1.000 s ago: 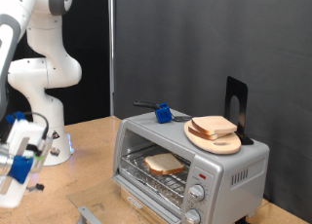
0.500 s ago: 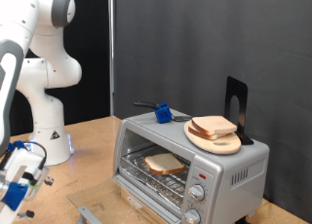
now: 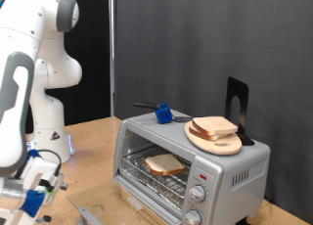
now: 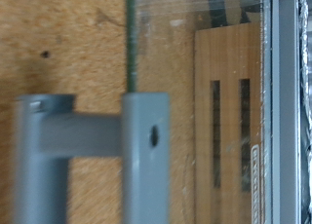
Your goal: Make a piece of toast with the oven
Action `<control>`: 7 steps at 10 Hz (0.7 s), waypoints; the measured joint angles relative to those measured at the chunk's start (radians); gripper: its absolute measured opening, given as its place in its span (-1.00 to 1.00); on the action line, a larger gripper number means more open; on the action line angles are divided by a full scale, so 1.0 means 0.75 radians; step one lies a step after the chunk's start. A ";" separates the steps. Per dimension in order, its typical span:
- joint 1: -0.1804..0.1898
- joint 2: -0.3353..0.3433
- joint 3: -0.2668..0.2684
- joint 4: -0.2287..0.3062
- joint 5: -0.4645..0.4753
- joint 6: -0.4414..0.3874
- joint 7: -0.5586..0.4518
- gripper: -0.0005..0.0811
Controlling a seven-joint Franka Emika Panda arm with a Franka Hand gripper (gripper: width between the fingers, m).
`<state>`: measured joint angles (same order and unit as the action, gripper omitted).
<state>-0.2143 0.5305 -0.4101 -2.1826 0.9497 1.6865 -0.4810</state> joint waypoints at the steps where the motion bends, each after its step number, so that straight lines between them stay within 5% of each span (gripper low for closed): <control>1: 0.009 -0.001 0.021 -0.016 0.003 0.000 0.000 0.97; 7: 0.041 -0.114 0.091 -0.128 0.041 -0.100 -0.084 0.97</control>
<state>-0.1835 0.4448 -0.3418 -2.2787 0.9803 1.6116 -0.5443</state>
